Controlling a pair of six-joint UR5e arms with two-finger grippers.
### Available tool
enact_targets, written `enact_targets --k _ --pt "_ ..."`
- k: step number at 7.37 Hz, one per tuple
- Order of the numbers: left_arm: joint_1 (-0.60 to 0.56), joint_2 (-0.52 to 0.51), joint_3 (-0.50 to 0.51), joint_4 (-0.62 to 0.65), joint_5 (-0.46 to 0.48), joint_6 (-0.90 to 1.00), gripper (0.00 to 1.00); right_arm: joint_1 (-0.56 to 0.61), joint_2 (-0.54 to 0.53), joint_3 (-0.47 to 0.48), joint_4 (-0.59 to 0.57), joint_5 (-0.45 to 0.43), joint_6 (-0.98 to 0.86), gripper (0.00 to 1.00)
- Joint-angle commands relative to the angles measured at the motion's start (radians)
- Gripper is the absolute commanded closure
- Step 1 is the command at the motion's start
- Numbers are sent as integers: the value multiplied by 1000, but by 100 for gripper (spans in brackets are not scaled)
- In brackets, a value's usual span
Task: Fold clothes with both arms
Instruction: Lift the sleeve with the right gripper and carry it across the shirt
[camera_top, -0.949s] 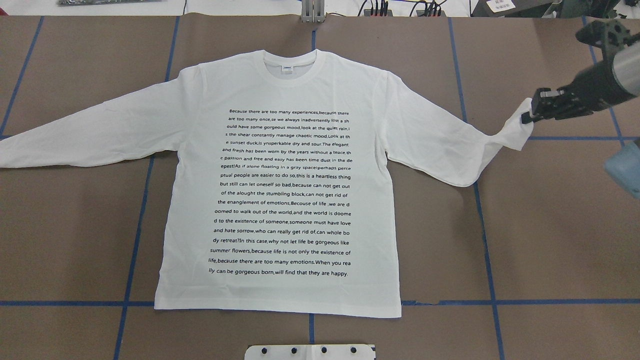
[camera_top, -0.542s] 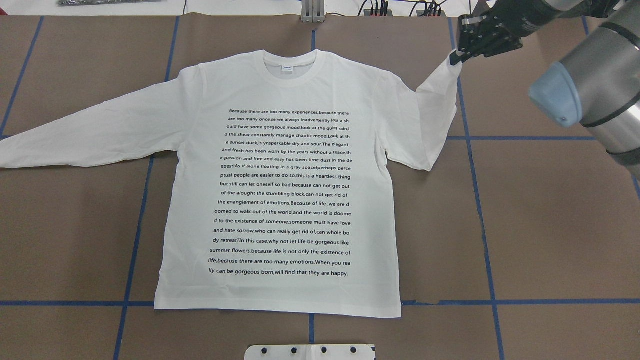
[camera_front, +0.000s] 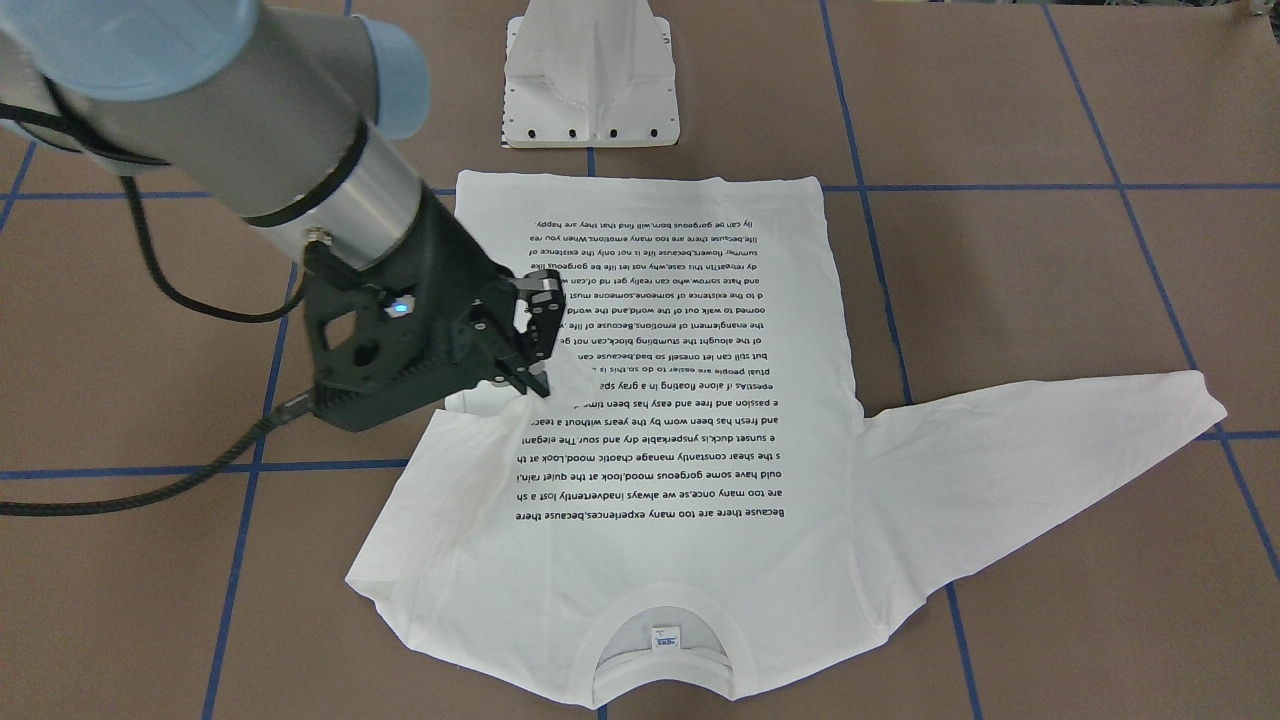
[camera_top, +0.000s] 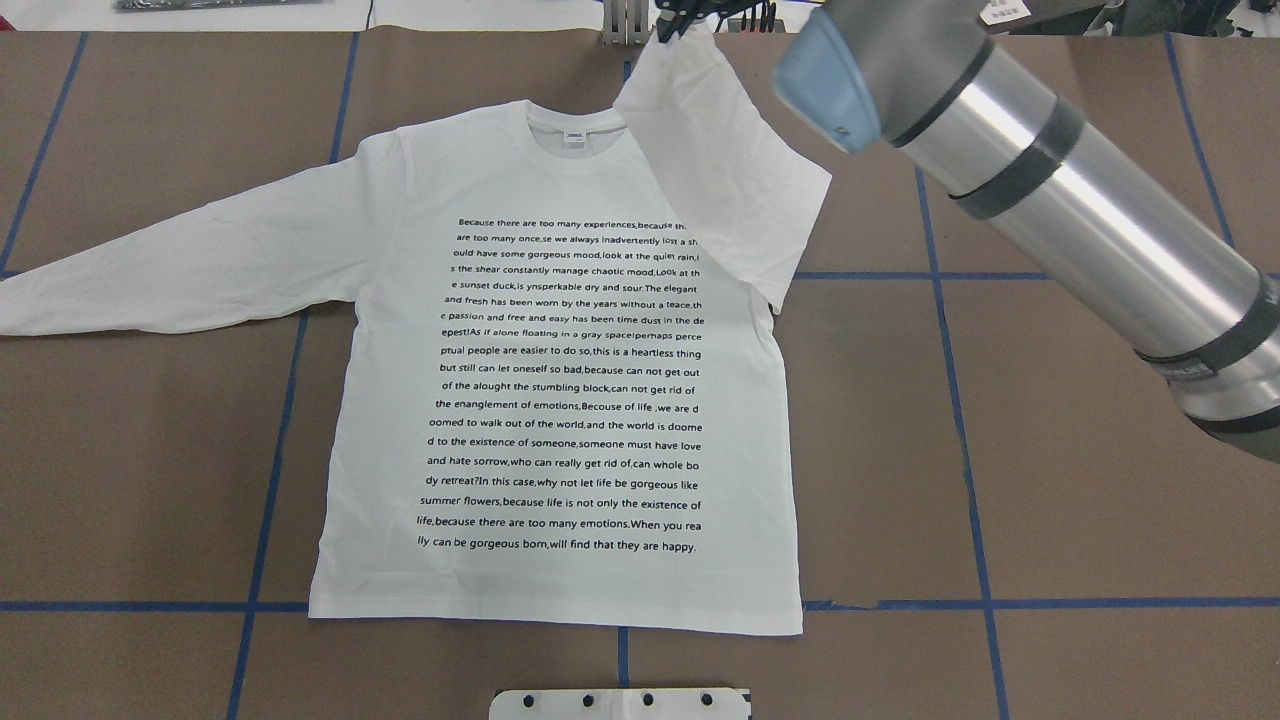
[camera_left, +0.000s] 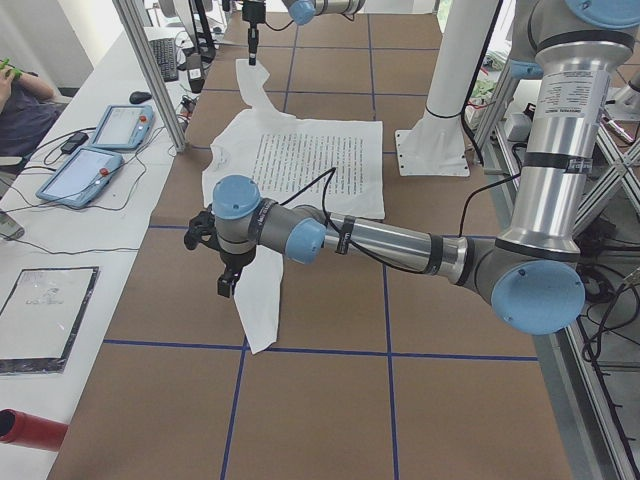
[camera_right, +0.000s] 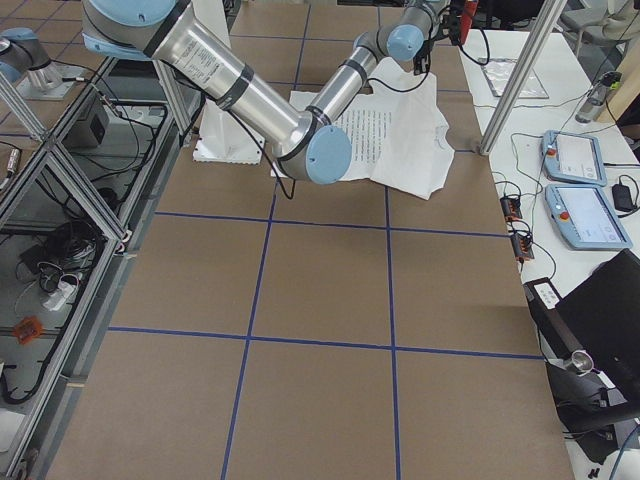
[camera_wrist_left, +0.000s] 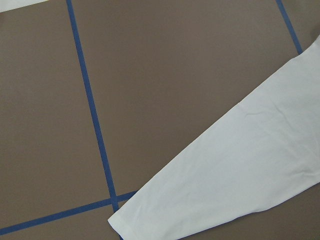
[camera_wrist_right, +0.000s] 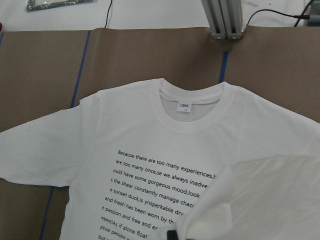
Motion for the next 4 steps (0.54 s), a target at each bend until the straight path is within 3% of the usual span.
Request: enact_targets --k 1,4 --pt "0 -3 2 -1 0 -30 1 -143 154 -196 62 -156 0 100" --pt "0 -5 5 -4 -2 -63 1 -225 156 -308 114 -237 -4 100"
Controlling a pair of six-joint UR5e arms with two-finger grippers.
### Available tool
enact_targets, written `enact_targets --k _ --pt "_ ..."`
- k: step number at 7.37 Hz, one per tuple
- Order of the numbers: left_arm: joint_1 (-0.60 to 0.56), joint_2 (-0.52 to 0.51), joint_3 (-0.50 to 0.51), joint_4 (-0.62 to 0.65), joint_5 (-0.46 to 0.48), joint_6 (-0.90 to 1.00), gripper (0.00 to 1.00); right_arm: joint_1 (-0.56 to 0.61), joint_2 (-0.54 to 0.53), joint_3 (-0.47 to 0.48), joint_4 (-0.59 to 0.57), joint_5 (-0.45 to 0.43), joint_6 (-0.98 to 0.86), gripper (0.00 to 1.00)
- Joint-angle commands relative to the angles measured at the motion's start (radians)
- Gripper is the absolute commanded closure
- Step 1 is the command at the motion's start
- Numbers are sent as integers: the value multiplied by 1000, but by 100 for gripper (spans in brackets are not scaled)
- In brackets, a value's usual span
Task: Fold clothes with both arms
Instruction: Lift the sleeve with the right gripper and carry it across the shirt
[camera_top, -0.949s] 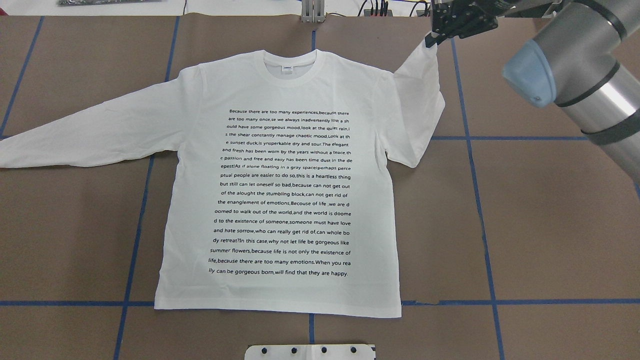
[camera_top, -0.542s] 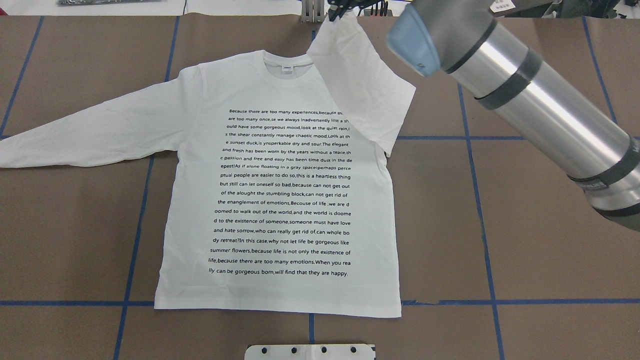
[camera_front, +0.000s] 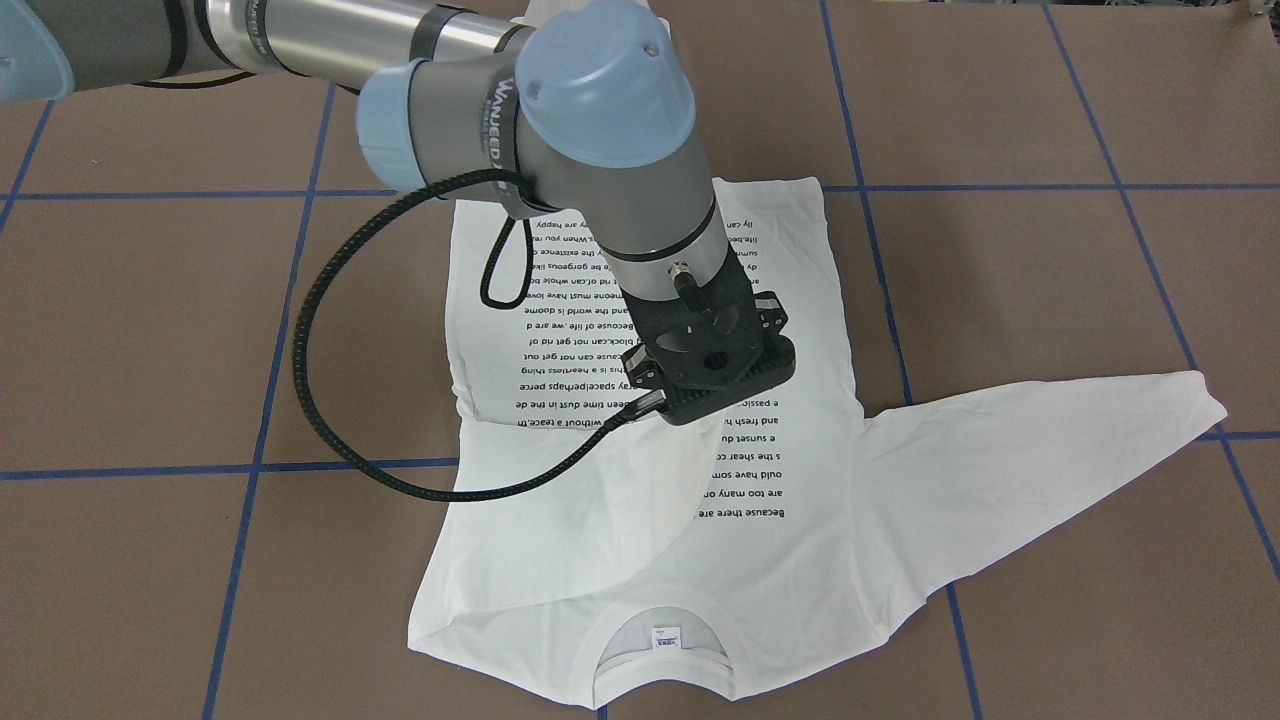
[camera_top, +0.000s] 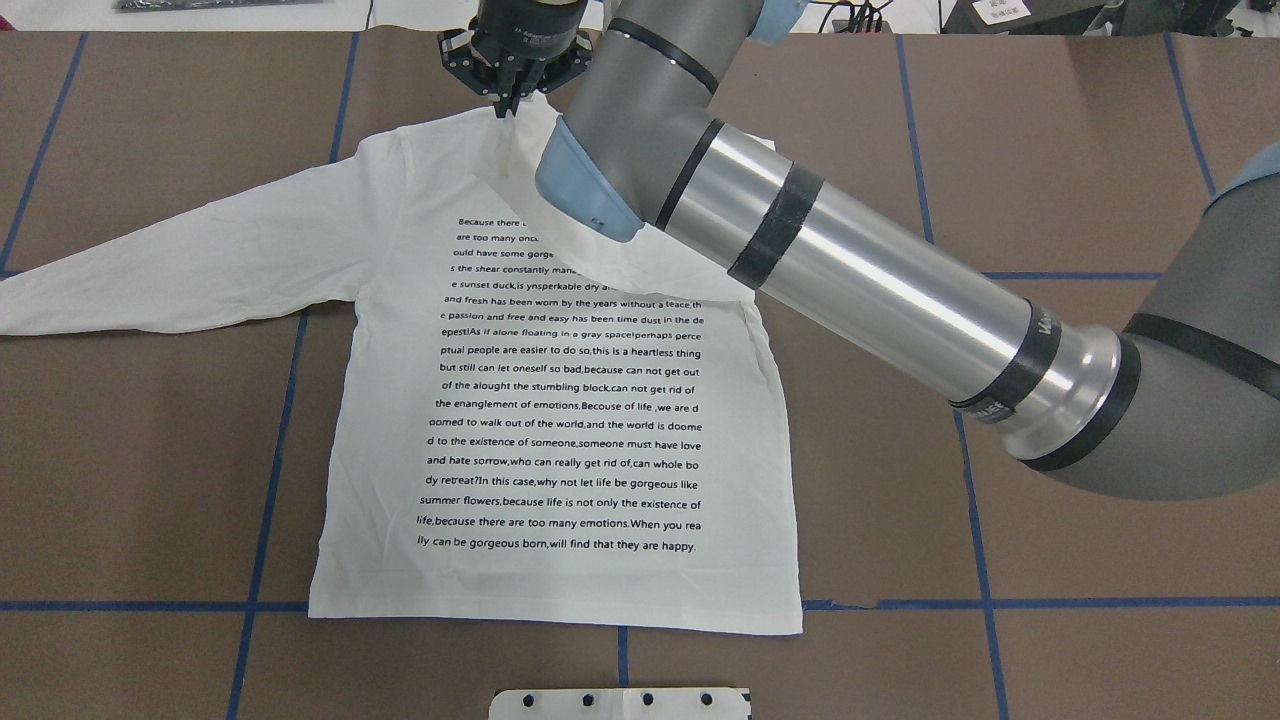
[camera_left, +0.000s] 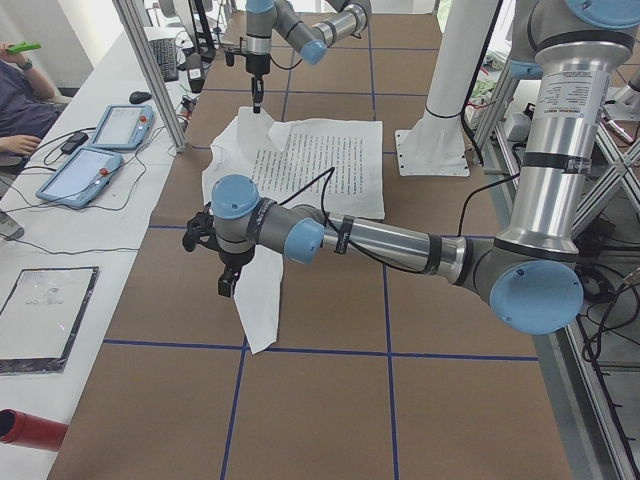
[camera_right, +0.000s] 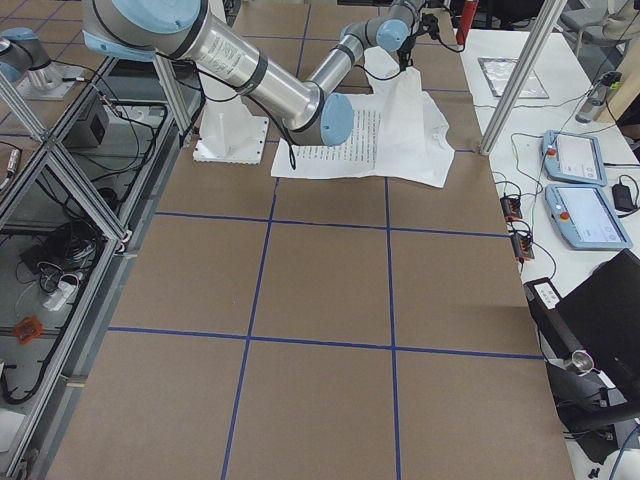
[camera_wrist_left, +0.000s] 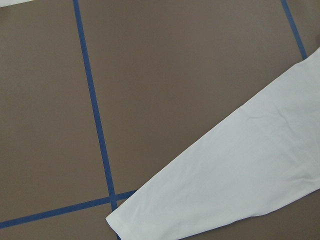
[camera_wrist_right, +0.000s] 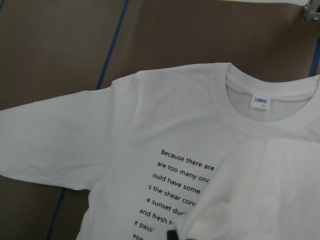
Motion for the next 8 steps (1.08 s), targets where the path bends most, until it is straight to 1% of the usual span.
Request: enact_targets --k 1,2,4,5,6,7,8 --pt "0 2 4 -1 0 -4 1 -58 4 -68 53 -45 1 100" --pt "0 2 3 -1 0 -6 1 -84 10 -70 53 -48 4 100" --pt "0 4 7 -1 1 -4 1 -110 76 -232 158 -94 4 100" --pt "0 5 10 -1 0 -3 1 -121 87 -257 167 -115 4 100" --pt "0 5 12 -1 1 -3 1 -128 94 -274 212 -135 5 100" --pt "0 5 12 -1 0 -3 1 -136 122 -320 252 -161 5 100" --pt "0 4 13 -1 1 -3 1 -142 127 -328 272 -169 5 100"
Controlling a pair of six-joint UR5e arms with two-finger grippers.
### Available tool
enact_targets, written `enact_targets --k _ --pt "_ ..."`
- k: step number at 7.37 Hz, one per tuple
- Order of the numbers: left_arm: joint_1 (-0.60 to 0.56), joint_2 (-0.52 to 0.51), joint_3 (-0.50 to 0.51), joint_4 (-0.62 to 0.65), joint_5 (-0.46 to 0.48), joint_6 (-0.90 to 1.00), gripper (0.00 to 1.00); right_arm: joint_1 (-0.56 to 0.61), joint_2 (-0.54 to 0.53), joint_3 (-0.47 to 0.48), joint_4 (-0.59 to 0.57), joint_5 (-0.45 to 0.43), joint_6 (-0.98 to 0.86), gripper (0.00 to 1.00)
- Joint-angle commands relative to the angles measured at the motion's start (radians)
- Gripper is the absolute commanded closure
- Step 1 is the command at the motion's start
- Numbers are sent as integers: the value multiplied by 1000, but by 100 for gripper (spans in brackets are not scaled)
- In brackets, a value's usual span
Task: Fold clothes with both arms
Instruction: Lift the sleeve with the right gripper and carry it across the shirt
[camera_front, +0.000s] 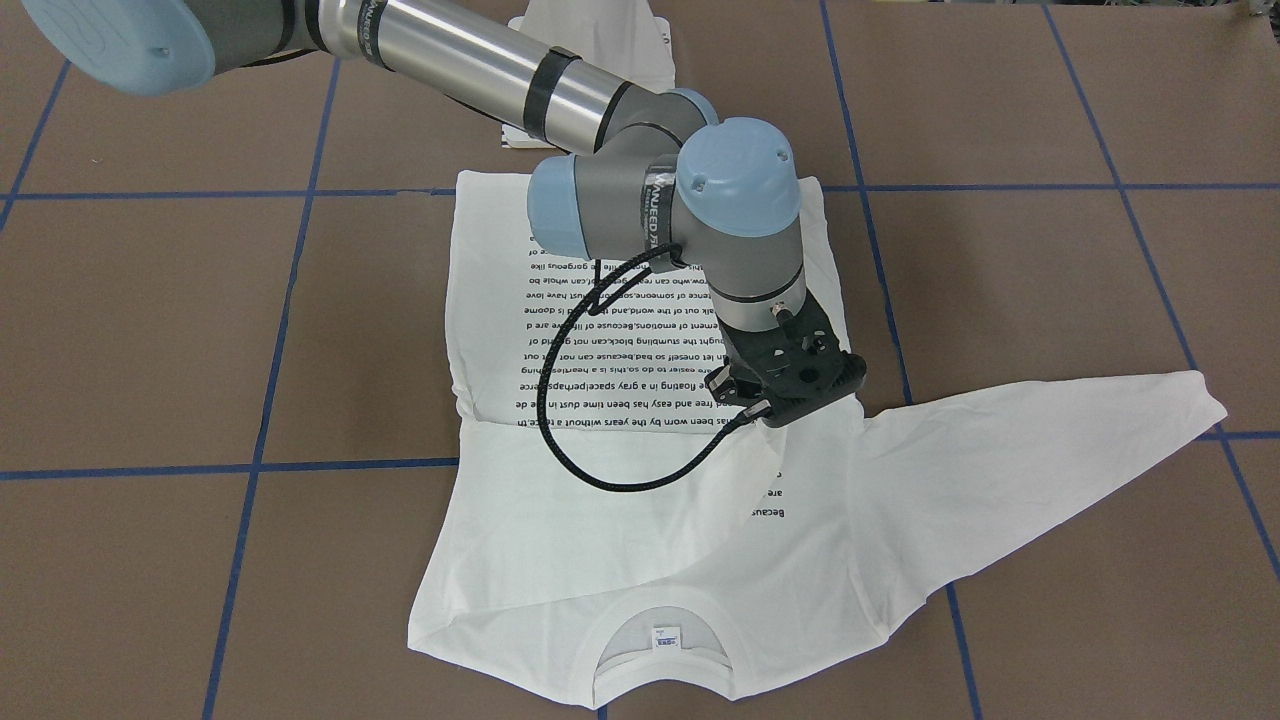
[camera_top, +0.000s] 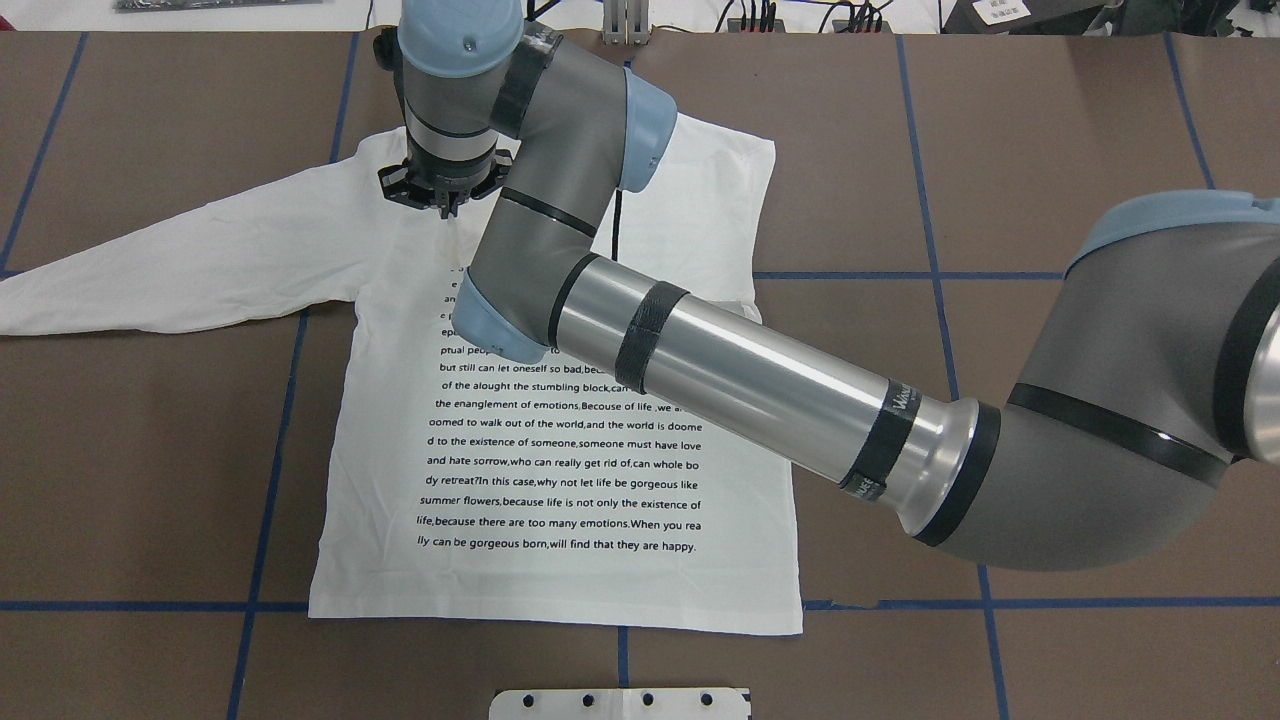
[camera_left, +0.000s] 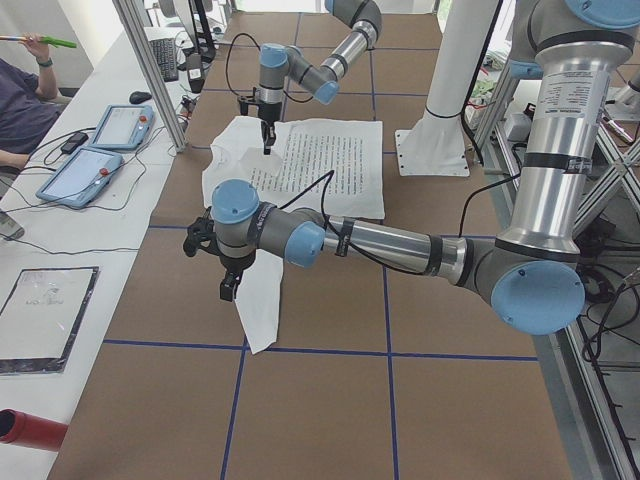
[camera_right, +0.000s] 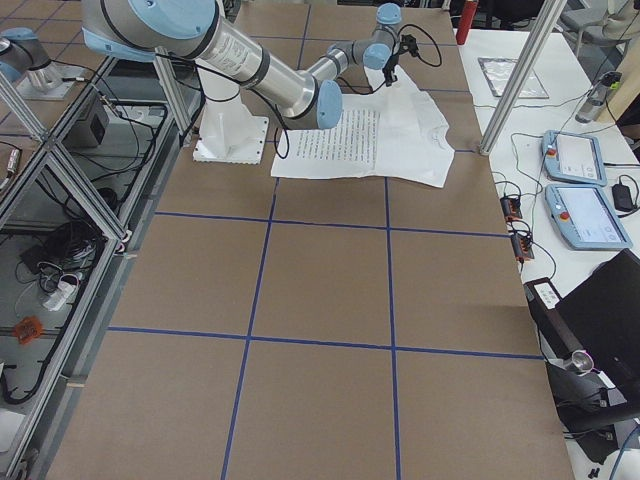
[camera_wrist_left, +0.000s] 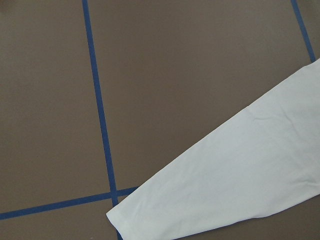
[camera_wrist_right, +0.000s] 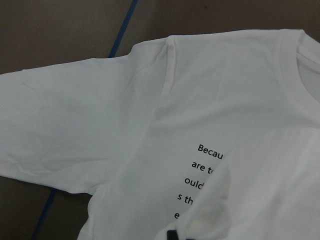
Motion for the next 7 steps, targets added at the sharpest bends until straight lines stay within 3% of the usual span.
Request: enact_targets --k 1,5,7 --pt "0 -3 8 0 1 0 1 -11 19 -27 58 -19 5 100" --pt "0 -6 6 0 1 -1 1 -26 26 -26 81 -25 31 100" --pt "0 -7 8 0 1 -3 1 -57 25 -55 81 -116 31 100"
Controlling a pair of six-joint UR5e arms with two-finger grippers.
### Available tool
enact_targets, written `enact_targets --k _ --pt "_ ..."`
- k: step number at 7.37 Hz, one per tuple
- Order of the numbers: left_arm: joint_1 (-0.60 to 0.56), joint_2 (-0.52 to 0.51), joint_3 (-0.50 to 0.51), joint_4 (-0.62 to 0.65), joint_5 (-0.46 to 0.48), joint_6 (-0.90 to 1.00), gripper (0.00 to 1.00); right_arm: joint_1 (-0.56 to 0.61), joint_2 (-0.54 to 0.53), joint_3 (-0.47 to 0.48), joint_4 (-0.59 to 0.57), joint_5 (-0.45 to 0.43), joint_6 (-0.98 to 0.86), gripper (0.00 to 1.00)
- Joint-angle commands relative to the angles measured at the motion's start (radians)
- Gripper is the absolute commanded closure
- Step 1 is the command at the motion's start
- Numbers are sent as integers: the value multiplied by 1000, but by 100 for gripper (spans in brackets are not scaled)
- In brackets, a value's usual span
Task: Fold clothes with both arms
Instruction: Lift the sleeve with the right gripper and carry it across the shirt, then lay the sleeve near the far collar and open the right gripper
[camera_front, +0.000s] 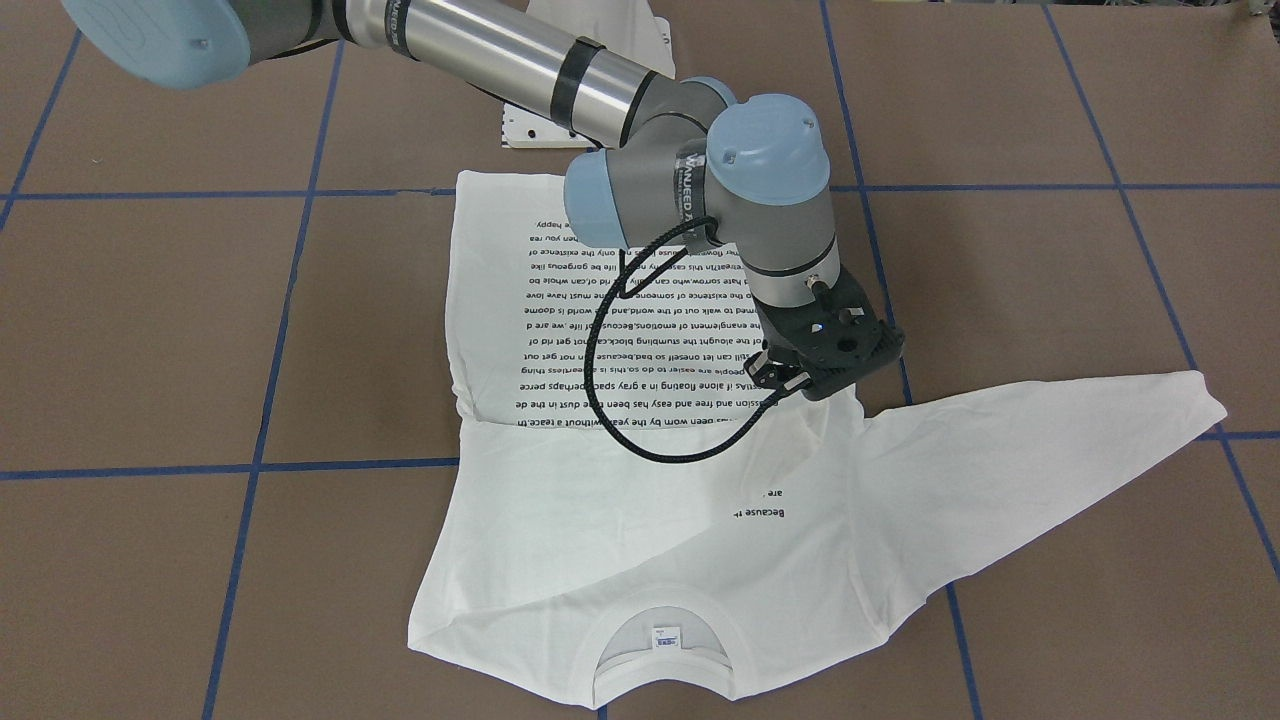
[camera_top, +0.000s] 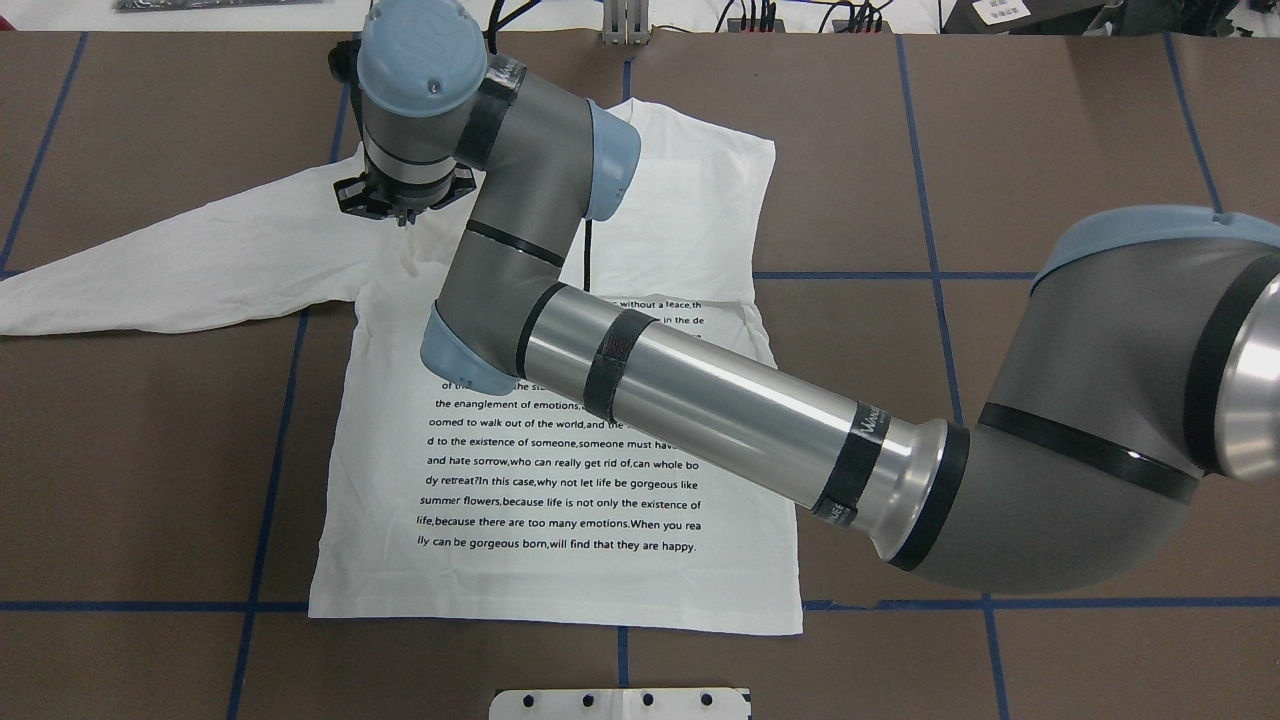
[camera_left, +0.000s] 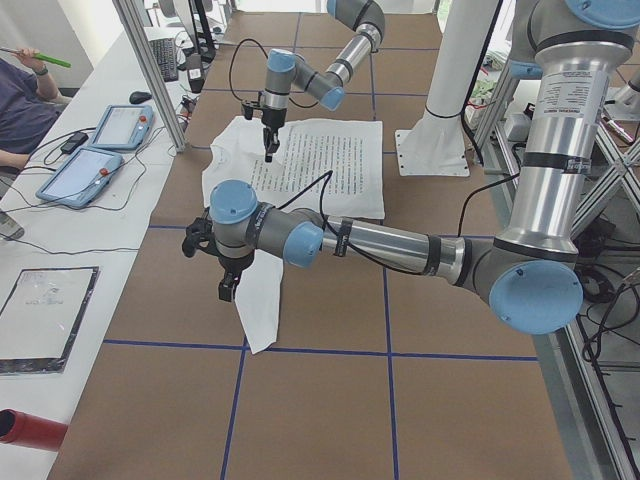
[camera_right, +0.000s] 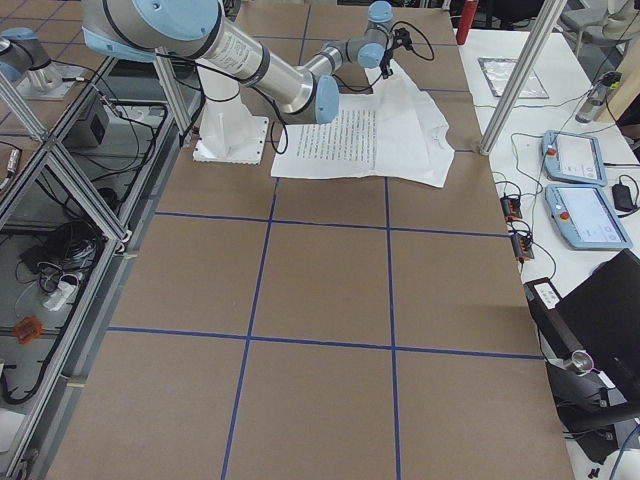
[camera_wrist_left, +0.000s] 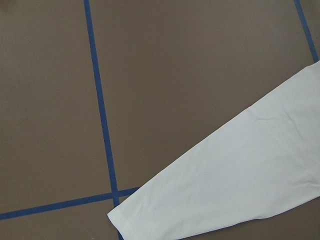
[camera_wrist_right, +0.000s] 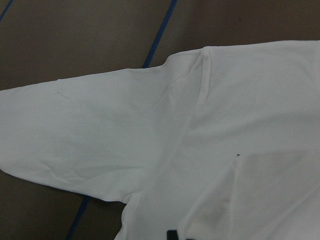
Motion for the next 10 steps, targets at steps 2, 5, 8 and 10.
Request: enact_targets --k 2,5,8,10 --pt "0 -1 0 0 0 -1 1 -22 9 -63 1 -90 0 100" --pt "0 -14 20 0 0 0 1 -43 38 -91 7 -155 0 100" --pt "0 -33 27 3 2 -1 1 -60 66 -90 146 -190 99 0" --pt "0 -33 27 3 1 -4 1 -60 66 -90 148 -193 156 1"
